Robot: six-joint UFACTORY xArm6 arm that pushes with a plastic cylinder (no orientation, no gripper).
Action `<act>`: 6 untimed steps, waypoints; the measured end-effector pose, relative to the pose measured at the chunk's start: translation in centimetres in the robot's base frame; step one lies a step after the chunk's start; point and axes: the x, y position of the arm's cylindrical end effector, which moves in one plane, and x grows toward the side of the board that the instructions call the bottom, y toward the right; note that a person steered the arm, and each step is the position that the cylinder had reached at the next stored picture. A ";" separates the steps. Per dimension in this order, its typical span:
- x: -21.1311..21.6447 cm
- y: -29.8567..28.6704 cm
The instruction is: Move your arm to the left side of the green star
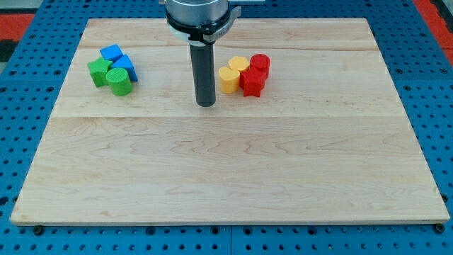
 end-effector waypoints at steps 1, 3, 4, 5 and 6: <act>1.5 -0.9; 2.7 -6.7; 1.3 -13.3; -1.1 -19.7; -3.3 -24.6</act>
